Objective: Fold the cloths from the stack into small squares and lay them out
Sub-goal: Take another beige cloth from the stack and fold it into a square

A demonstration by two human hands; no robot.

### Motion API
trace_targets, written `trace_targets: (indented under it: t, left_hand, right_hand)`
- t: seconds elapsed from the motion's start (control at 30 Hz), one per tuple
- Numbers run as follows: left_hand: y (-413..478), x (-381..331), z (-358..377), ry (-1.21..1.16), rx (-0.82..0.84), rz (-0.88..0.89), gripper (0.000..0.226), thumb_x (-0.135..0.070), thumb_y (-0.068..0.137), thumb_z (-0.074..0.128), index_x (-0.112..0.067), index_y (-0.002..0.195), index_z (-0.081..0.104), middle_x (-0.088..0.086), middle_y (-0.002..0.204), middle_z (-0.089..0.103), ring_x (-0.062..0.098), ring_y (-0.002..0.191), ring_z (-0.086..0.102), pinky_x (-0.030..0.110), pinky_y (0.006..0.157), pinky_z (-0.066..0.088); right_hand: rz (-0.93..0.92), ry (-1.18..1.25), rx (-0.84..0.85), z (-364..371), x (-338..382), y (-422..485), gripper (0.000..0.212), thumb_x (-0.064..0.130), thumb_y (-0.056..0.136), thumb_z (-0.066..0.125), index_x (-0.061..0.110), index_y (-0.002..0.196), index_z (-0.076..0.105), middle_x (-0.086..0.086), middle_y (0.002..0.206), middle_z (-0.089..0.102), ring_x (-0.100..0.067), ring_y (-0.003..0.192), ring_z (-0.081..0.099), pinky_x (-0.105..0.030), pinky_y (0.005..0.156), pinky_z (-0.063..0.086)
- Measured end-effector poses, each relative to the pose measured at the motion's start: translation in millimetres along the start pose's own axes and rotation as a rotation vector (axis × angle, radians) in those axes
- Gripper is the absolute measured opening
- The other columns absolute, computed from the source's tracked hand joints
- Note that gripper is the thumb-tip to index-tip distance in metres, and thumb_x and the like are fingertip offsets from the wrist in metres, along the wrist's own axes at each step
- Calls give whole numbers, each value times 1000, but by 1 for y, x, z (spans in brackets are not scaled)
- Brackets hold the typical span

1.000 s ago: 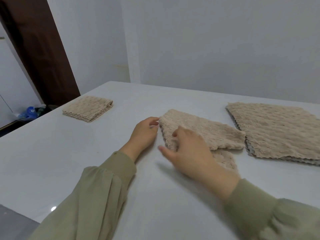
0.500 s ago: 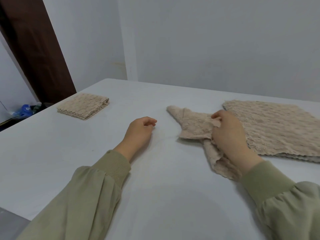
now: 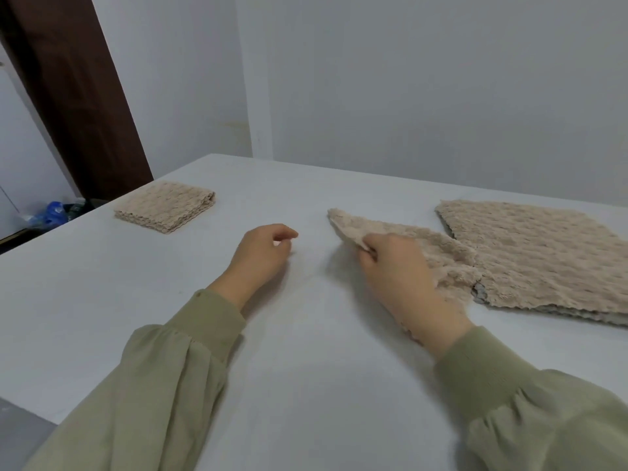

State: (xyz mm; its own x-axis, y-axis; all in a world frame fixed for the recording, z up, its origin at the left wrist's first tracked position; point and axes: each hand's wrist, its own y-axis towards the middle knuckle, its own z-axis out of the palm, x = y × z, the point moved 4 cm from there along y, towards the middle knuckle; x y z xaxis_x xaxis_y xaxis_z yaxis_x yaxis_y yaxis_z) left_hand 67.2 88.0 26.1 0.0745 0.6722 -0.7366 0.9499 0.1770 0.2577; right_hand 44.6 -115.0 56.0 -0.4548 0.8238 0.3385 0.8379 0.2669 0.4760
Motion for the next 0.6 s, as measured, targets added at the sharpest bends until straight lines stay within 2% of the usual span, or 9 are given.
trace_targets:
  t: [0.03,0.1,0.17,0.23,0.3,0.37,0.47,0.53,0.6]
  left_hand:
    - [2,2,-8,-30,-53,-10,27,-6,91,47,-16,105,69,-5,109,65,8,102,55,16,87,35]
    - [2,6,-17,-73,-125,-24,29,-4,89,45,-15,104,68,-3,104,66,10,98,57,17,83,37]
    - [-1,9,-19,-145,-170,-47,30,-5,90,43,-16,104,68,-3,102,67,9,97,59,18,81,40]
    - [-6,6,-19,-212,-230,-63,29,-10,93,42,-19,107,66,-5,106,66,5,93,58,19,78,43]
    - [-8,-4,-18,-145,-232,34,29,-15,96,43,-20,114,65,-7,114,63,4,101,55,21,89,42]
    - [-11,-14,-2,-29,-16,176,32,-22,97,46,-22,127,57,-7,127,54,8,119,46,23,102,31]
    - [-23,-20,39,408,455,388,52,-43,97,38,-22,145,31,0,150,32,18,138,26,30,113,20]
    - [-26,-18,48,644,529,393,58,-51,97,30,-27,149,18,-4,157,15,17,143,13,38,116,16]
    - [-23,-19,42,690,482,362,59,-54,96,30,-28,148,21,-6,156,18,18,141,16,39,114,23]
  right_hand:
    - [1,189,58,0,12,-1,38,27,92,51,17,56,47,6,52,42,-17,56,43,-32,58,31]
    - [52,536,194,-5,29,-4,34,36,96,46,16,80,69,15,68,60,4,61,50,-16,60,37]
    - [97,610,144,-13,25,-3,35,36,97,42,17,101,70,19,94,62,12,81,51,-5,71,35]
    - [152,328,40,-14,4,-3,33,32,98,40,15,112,65,11,102,63,1,79,55,-10,69,39]
    - [197,-109,153,0,-15,-7,39,37,97,34,14,119,57,-3,113,64,-17,90,59,-28,79,47]
    - [216,-347,399,25,-30,-15,54,50,95,26,15,133,41,-9,139,44,-26,126,41,-50,101,34]
    - [160,-345,481,41,-38,-18,66,60,93,23,20,146,21,-4,155,19,-26,142,16,-60,107,19]
    - [89,-308,466,40,-38,-14,66,60,93,25,23,147,19,-1,157,15,-23,144,13,-56,112,15]
    - [61,-294,422,35,-37,-12,61,53,95,27,23,147,24,-1,156,19,-21,144,15,-51,114,12]
